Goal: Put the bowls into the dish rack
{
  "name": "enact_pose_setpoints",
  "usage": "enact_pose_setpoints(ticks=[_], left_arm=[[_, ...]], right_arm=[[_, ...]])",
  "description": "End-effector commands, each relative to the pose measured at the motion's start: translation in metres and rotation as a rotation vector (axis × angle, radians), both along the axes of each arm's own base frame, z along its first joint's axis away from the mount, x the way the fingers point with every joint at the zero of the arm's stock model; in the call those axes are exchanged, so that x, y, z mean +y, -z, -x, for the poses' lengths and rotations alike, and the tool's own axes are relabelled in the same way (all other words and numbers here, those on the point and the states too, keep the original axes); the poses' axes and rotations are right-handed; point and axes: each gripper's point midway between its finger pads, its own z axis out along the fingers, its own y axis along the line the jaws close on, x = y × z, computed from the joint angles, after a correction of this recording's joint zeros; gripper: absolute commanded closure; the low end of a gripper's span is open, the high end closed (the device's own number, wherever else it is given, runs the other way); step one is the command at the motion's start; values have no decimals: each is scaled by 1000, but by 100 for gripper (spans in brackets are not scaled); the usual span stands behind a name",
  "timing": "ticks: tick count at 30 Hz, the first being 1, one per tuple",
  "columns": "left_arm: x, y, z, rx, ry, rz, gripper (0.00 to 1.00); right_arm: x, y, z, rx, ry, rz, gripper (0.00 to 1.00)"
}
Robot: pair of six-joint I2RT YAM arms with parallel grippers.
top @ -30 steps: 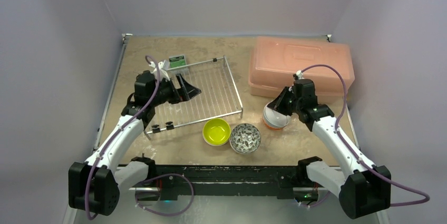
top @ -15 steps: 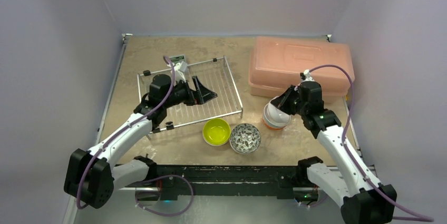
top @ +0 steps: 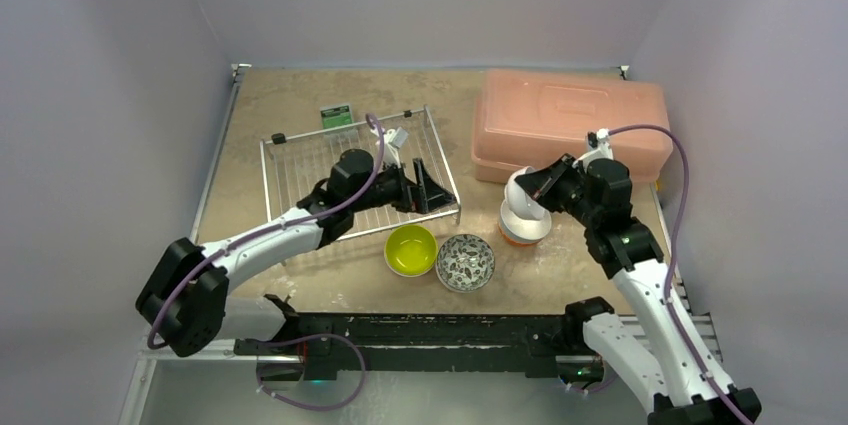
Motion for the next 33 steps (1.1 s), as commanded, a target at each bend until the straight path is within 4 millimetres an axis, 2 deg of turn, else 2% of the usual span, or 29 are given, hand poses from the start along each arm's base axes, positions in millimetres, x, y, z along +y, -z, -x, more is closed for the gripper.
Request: enact_pose_setpoints(ticks=[1, 6, 8, 9, 11, 12, 14, 18, 20, 25, 27, 28, 29, 33], left_arm=[[-26, -42, -15, -140, 9, 100, 2], [-41, -69, -30, -203, 32, 118, 6], [-33, -72, -48, -237, -54, 45, 7], [-23, -71, -63, -247, -144, -19, 7], [11, -65, -89, -228, -360, -160, 8], [31, -55, -95, -197, -450, -242, 7], [67, -59, -101, -193, -608, -325, 6], [123, -82, -93, -242, -817, -384, 5], [148, -94, -85, -274, -900, -409, 5], [218, -133, -61, -324, -1130, -525, 2], [233, -151, -51, -344, -1164, -528, 2], [237, -158, -47, -354, -1170, -525, 2], [241, -166, -42, -366, -1176, -515, 2], [257, -192, -27, -392, -1203, -483, 2]], right_arm=[[16, -45, 2, -117, -39, -158, 100], [36, -82, -1, -203, -113, -339, 100], [42, -100, -10, -251, -139, -375, 100], [47, -104, -13, -254, -162, -392, 100], [56, -110, -22, -243, -196, -431, 100], [60, -112, -26, -237, -201, -436, 100], [70, -126, -30, -264, -227, -442, 100], [98, -150, -36, -320, -290, -430, 100], [119, -150, -43, -317, -338, -426, 100], [194, -140, -51, -279, -468, -400, 100], [227, -135, -50, -266, -517, -386, 100], [243, -137, -50, -271, -545, -390, 100], [258, -126, -51, -249, -567, -385, 100], [313, -122, -50, -235, -636, -407, 100]])
